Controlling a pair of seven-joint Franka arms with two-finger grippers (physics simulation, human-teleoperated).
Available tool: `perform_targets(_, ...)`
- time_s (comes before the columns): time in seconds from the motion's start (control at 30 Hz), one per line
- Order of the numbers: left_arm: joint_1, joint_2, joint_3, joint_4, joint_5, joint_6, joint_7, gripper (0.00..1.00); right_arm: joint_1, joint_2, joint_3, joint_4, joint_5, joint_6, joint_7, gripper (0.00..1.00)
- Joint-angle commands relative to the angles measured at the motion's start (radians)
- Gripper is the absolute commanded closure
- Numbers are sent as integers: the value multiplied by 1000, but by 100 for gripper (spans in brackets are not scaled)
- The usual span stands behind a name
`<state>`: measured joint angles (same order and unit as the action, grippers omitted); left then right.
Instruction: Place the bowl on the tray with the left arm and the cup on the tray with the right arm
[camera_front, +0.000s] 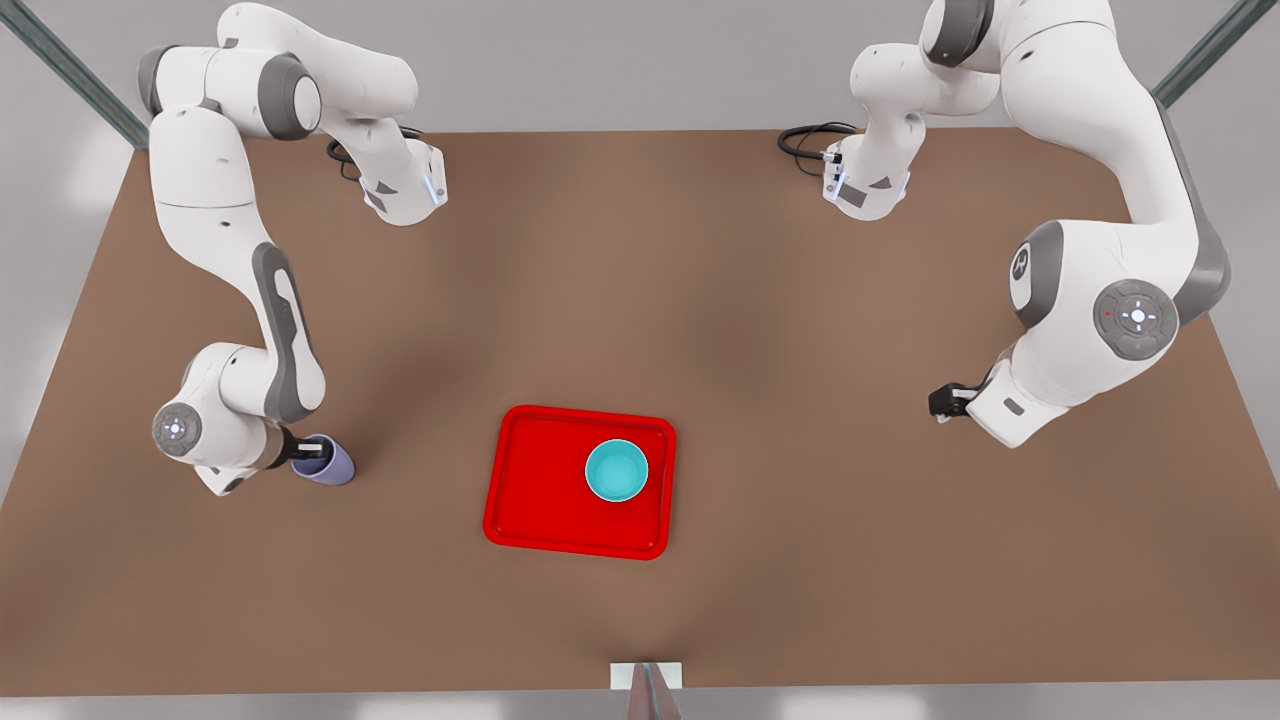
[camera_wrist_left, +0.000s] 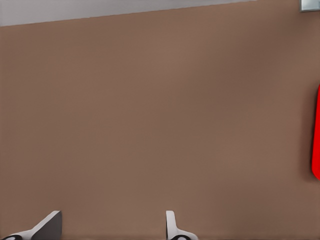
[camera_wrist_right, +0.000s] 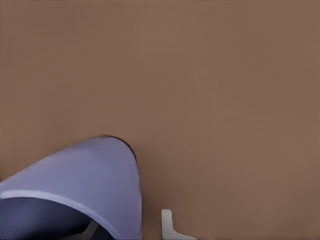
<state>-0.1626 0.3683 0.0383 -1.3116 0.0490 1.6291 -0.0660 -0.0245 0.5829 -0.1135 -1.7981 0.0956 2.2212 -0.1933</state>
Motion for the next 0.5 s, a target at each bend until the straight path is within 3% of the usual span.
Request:
perform_targets(0.0, 0, 0, 0, 0, 0, 0, 0, 0, 0, 0, 2, 2, 1, 0, 0, 62)
perform_targets(0.17, 0, 0, 0, 2, 2, 0, 0, 0, 8, 0, 0, 6, 4, 2, 5, 79)
perform_targets(0.47, 0, -9, 0, 5, 2, -14, -5, 0, 9, -5, 2, 10, 3, -2, -5, 79)
